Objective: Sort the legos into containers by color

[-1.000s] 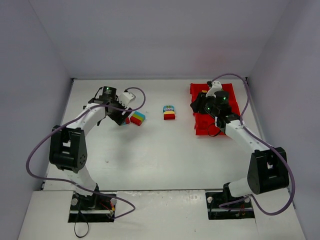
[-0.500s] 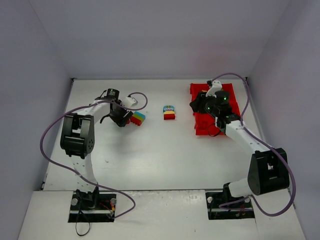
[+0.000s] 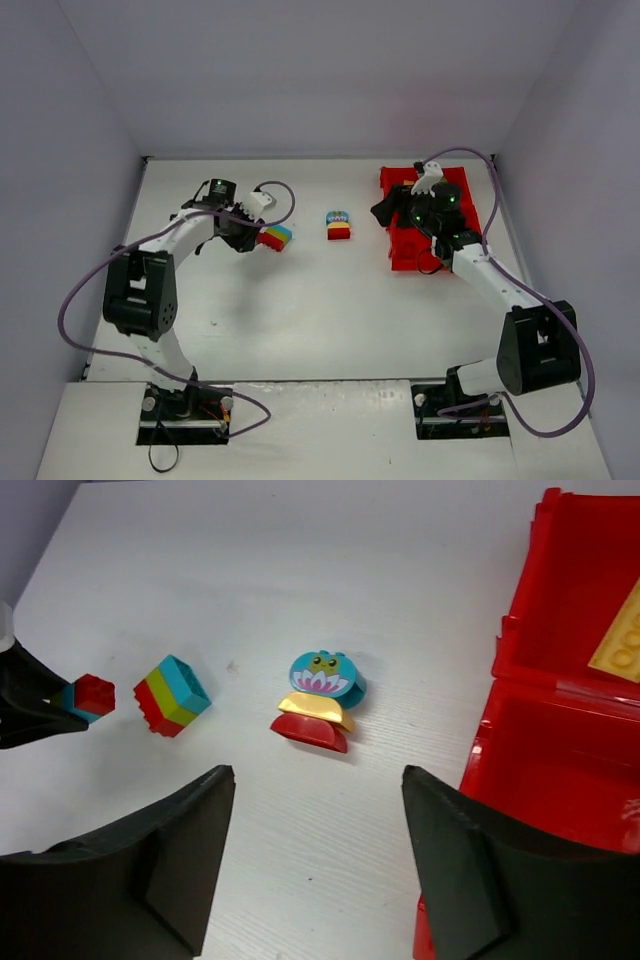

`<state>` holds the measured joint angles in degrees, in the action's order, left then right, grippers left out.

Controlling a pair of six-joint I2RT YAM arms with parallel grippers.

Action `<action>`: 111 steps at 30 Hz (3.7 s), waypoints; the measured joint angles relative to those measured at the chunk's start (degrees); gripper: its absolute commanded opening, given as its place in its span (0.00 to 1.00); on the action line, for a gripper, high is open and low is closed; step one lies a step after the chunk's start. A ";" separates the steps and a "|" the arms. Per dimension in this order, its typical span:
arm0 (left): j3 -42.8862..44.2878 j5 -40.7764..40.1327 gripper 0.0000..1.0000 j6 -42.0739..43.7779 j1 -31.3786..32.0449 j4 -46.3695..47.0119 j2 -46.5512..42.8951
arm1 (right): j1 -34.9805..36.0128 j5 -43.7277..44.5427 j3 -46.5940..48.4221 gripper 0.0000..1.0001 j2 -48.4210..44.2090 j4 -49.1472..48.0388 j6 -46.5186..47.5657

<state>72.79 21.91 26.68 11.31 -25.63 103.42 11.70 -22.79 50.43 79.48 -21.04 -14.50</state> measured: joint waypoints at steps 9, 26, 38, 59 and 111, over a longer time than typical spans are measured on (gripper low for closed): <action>-3.50 0.20 0.17 -3.56 9.35 1.40 -23.21 | 2.10 -7.87 0.70 0.75 -0.48 -0.57 -4.76; -8.74 -2.36 0.17 -4.94 22.43 3.32 -35.19 | 13.20 -18.73 5.62 0.79 -3.19 -0.39 -14.34; -8.74 -3.34 0.17 -4.35 22.77 4.09 -35.82 | 18.23 -19.74 7.56 0.77 -0.35 -2.43 -17.25; -8.76 -4.31 0.17 -4.33 24.04 4.83 -35.78 | 21.79 -19.98 8.94 0.44 6.58 -6.51 -19.17; -8.98 -5.20 0.17 -5.07 24.94 4.98 -33.57 | -2.97 5.62 7.74 0.64 2.29 15.08 -2.23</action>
<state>63.81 16.71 21.61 36.25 -20.64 69.84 8.73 -17.17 58.17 81.78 -5.96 -16.73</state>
